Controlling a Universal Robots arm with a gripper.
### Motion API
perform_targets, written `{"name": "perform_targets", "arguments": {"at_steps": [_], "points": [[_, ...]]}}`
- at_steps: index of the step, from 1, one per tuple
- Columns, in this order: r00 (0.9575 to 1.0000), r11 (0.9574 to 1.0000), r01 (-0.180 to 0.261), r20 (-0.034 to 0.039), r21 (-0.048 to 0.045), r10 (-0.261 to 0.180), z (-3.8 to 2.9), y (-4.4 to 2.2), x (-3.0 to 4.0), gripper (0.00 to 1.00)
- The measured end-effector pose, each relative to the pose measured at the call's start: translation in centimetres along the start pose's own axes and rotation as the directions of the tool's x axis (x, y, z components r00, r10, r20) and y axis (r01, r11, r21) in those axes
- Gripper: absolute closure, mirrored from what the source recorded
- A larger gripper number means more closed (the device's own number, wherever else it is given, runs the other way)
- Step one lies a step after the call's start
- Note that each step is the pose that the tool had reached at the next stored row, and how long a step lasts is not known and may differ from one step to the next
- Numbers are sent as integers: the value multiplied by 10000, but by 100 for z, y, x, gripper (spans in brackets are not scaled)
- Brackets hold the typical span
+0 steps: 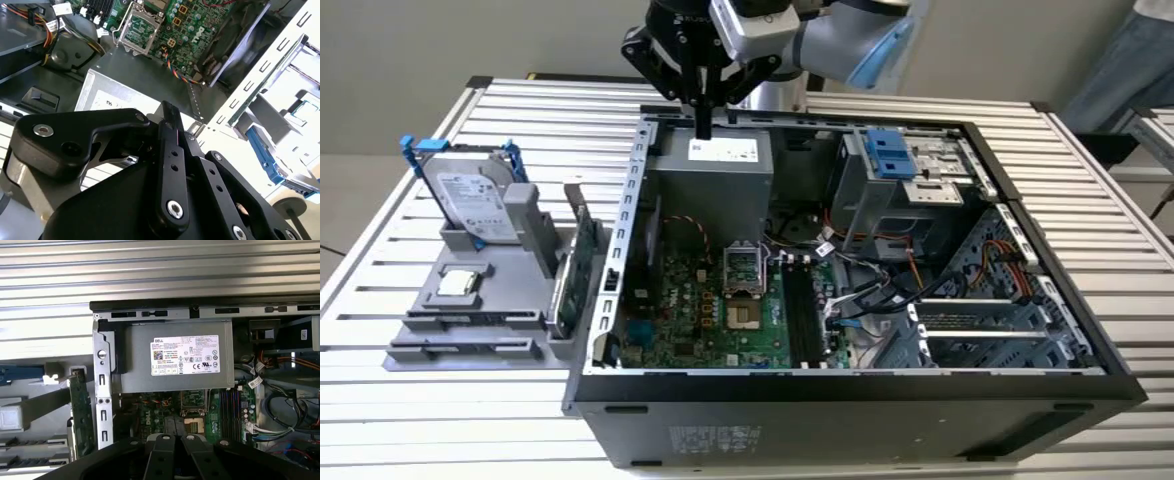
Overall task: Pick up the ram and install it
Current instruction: 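Reach for the ram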
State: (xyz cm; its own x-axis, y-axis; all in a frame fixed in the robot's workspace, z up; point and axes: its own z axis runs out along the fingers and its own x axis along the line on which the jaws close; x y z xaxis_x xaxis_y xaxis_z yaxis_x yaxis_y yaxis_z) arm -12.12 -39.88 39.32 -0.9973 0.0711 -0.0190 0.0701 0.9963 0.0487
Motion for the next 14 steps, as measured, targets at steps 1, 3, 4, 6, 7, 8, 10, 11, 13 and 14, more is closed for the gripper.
{"name": "perform_targets", "arguments": {"at_steps": [1,3,4,6,7,8,10,11,13,14], "points": [[10000,10000,0,0,1,0,-1,0,3,100],[10000,10000,-2,-2,3,2,-2,-2,24,100],[10000,10000,-1,-1,2,1,-2,-3,36,100],[10000,10000,-1,-1,1,1,-2,-4,63,100],[10000,10000,-2,0,0,2,-2,-6,81,100],[10000,10000,-1,0,0,1,-2,-7,97,100],[10000,10000,0,0,1,0,-3,-9,129,100],[10000,10000,-1,1,0,1,-3,-10,144,100],[10000,10000,-1,0,0,1,-4,-13,178,100],[10000,10000,0,0,0,0,-4,-14,194,100]]}}
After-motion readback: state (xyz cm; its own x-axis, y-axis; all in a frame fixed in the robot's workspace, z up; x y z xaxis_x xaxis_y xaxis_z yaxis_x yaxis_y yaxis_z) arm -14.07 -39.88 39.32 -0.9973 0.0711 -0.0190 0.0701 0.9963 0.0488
